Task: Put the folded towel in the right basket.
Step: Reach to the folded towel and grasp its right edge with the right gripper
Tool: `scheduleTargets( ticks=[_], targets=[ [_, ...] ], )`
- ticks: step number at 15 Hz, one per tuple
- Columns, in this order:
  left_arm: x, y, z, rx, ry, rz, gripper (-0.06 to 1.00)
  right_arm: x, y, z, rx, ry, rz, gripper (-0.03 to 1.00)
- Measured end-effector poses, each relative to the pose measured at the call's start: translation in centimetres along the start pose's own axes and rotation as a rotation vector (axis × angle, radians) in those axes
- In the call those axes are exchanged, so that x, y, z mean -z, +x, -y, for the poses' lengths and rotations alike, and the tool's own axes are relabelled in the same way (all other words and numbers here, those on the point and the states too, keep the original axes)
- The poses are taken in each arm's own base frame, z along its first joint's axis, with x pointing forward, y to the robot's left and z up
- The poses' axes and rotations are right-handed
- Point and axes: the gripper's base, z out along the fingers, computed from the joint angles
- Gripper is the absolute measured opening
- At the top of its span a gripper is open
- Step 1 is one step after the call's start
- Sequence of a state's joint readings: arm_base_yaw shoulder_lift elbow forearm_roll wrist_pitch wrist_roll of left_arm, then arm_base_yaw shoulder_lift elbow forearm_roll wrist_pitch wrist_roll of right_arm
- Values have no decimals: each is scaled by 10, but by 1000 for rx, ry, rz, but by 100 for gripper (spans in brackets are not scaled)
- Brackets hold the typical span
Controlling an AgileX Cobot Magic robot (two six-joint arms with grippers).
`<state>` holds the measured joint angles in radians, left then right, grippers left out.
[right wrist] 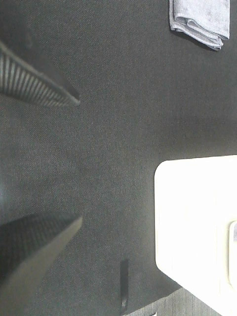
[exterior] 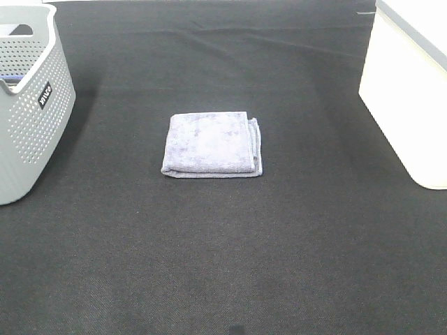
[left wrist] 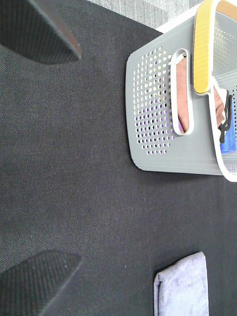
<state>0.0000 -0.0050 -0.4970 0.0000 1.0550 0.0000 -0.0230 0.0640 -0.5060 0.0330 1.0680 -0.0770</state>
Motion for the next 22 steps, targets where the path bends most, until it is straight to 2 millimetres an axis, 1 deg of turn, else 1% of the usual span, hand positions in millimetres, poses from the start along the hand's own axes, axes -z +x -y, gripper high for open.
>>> scheduleTargets(
  ticks=[22],
  targets=[
    [0, 0, 0, 0, 0, 0, 97, 0, 0, 0, 0, 0, 0, 60]
  ],
)
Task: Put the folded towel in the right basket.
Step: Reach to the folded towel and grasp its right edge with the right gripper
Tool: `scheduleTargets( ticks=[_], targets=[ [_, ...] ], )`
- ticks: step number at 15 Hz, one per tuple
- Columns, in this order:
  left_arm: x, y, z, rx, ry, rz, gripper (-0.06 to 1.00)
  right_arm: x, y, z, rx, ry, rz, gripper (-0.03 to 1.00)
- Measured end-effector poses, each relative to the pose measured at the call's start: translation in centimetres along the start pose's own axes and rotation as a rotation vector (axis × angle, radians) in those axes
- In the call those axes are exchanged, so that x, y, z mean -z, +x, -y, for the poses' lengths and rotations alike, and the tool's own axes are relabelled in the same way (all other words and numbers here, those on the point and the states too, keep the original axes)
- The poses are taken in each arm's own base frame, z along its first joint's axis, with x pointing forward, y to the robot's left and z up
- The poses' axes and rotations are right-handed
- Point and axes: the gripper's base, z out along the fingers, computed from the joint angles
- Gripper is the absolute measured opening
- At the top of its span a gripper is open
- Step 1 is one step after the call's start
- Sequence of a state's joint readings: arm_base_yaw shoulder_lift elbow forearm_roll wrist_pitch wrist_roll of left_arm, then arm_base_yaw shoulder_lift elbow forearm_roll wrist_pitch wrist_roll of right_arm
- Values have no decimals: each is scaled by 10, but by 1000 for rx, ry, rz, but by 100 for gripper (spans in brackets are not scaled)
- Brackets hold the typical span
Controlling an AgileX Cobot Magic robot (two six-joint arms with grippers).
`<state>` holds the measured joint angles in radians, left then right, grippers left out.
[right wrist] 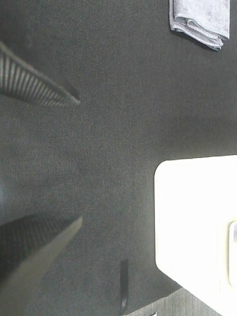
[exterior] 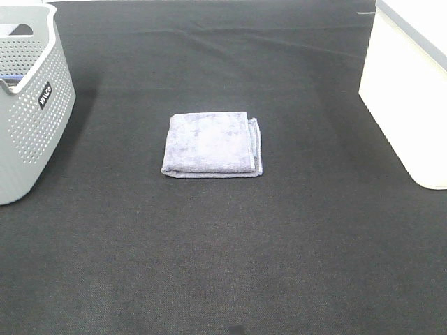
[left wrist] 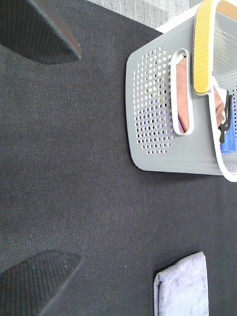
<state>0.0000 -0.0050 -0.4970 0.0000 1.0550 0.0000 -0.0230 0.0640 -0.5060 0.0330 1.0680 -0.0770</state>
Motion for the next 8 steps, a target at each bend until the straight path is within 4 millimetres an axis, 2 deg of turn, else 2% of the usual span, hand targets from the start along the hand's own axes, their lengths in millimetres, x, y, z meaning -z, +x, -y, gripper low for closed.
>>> scheduleTargets(
  ticks=[8],
  targets=[
    [0, 0, 0, 0, 0, 0, 97, 0, 0, 0, 0, 0, 0, 60]
  ],
)
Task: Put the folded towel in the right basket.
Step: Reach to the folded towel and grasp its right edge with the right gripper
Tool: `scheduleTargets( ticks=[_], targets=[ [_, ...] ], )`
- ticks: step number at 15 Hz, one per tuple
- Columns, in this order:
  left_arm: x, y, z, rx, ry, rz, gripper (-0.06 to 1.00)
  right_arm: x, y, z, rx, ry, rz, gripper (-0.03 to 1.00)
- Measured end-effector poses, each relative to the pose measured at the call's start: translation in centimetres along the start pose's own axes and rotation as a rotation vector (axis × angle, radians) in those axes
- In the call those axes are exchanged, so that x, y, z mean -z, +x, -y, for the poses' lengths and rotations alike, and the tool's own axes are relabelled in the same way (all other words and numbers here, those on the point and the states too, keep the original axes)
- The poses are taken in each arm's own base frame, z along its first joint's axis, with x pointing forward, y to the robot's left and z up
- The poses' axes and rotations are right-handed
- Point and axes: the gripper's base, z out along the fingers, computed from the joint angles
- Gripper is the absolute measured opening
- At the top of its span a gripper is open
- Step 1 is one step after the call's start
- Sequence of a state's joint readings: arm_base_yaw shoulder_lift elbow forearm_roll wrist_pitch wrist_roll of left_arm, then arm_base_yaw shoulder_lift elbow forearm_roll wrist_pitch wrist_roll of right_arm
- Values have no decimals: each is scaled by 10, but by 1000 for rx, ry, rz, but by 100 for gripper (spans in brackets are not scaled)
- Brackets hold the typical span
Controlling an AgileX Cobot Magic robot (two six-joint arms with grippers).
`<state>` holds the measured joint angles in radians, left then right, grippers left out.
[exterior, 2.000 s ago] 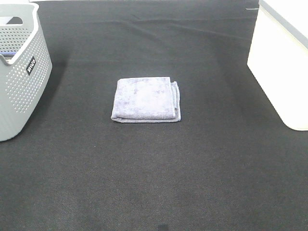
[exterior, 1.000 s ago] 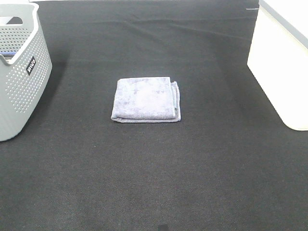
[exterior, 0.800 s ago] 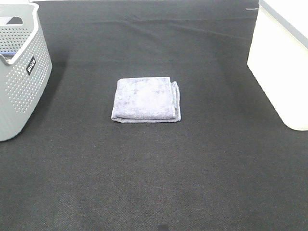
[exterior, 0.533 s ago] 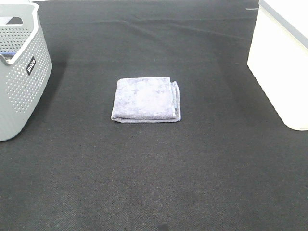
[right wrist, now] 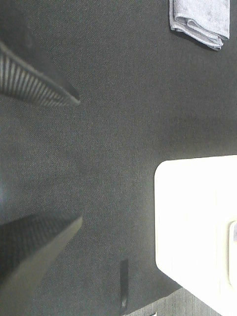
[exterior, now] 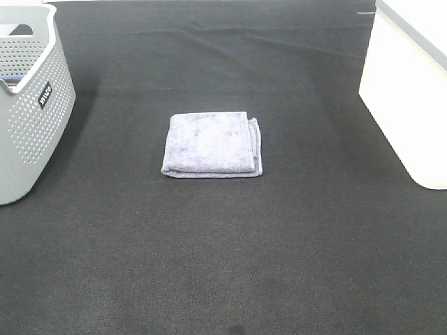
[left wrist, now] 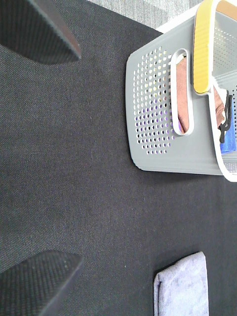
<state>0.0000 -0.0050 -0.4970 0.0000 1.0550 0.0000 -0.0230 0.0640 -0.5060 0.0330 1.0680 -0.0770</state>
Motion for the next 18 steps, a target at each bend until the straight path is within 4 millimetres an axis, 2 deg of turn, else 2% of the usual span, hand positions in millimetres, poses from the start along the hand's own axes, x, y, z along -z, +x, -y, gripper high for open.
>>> scheduleTargets(
  ticks=[18],
  targets=[
    [0, 0, 0, 0, 0, 0, 97, 0, 0, 0, 0, 0, 0, 60]
  ],
)
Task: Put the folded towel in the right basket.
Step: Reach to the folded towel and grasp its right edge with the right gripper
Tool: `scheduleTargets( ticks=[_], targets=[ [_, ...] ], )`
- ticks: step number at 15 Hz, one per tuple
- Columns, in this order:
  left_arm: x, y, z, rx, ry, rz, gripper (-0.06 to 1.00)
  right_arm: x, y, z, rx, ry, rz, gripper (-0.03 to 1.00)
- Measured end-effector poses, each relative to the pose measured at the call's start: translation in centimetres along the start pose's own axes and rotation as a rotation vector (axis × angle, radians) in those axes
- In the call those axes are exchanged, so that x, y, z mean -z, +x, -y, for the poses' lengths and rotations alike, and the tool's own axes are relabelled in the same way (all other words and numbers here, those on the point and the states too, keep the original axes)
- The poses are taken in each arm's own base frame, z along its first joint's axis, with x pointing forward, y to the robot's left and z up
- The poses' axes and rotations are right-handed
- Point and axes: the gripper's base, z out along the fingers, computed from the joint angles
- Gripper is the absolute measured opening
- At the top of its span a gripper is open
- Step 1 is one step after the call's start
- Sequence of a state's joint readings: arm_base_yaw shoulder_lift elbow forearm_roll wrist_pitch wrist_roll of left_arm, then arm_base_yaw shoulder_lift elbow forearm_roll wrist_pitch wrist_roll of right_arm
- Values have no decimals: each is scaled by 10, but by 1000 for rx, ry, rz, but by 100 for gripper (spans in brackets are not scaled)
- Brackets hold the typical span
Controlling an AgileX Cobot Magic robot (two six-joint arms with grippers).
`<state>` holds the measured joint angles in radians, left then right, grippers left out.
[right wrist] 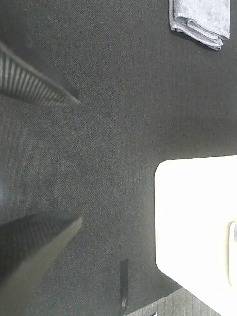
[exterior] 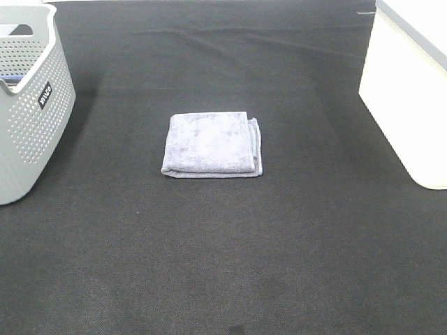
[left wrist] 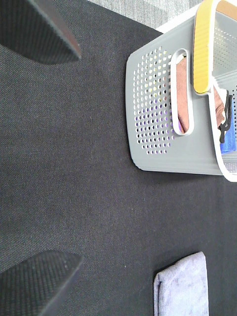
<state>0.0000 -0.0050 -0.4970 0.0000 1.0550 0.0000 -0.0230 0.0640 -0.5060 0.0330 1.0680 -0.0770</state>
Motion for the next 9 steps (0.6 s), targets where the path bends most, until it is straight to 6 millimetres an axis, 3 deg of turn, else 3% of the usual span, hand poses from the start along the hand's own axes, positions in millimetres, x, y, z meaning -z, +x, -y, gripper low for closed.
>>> scheduleTargets(
  ticks=[9],
  targets=[
    [0, 0, 0, 0, 0, 0, 97, 0, 0, 0, 0, 0, 0, 60]
  ],
)
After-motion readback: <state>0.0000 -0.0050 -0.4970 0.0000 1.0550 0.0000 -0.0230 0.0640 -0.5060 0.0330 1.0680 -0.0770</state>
